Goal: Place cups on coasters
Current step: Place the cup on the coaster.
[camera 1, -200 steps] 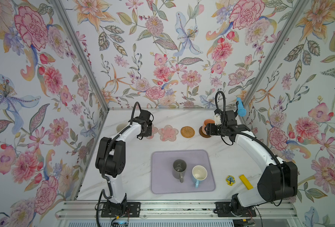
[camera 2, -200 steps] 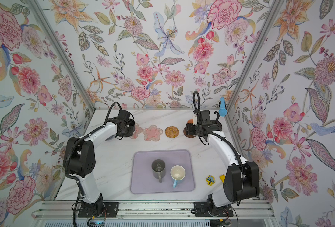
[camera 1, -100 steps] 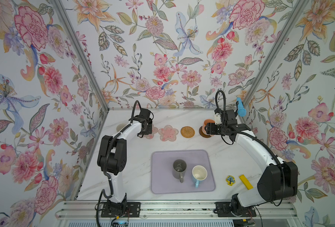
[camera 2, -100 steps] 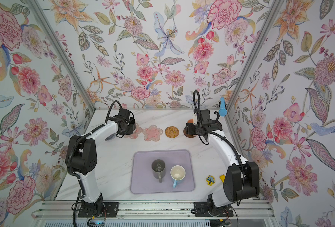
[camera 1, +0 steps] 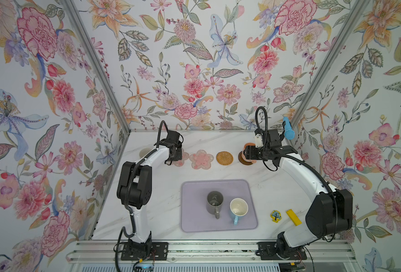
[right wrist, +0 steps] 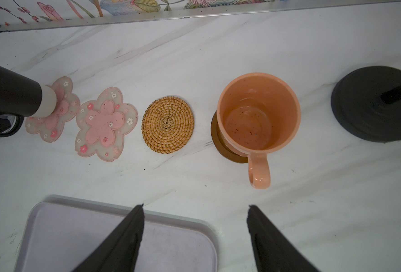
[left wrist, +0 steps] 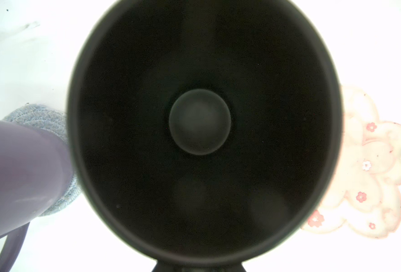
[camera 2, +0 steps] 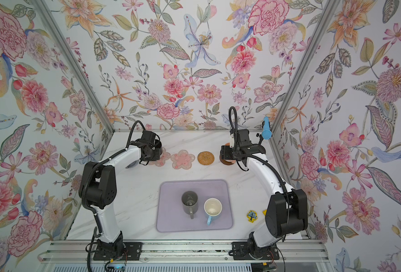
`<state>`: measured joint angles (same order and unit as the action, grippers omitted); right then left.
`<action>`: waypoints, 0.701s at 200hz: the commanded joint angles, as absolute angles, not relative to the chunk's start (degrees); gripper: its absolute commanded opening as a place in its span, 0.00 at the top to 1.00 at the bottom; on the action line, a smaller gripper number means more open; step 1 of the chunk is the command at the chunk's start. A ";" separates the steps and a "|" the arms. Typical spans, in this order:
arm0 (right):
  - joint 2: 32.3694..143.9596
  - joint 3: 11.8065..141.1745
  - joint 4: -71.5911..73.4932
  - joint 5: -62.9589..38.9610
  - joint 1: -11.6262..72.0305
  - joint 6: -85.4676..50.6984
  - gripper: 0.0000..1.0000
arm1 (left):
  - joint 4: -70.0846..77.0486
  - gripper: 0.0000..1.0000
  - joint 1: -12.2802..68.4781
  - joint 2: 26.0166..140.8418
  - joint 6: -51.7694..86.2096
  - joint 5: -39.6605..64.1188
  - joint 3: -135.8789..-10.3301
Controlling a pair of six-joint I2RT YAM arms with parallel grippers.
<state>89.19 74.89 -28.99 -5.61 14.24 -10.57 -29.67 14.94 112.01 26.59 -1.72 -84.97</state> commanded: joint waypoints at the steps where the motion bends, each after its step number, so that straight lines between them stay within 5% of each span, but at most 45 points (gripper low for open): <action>1: 90.14 76.34 -30.08 -5.97 14.72 -11.07 0.29 | -26.11 1.00 14.24 112.18 27.55 -1.65 -85.13; 72: 90.80 76.35 -30.03 -5.94 15.03 -10.94 0.29 | -25.85 1.00 14.24 112.40 28.22 -0.88 -82.73; 140: 90.92 76.32 -30.05 -6.51 15.51 -11.15 0.29 | -26.55 0.71 14.24 111.54 28.41 -1.10 -81.09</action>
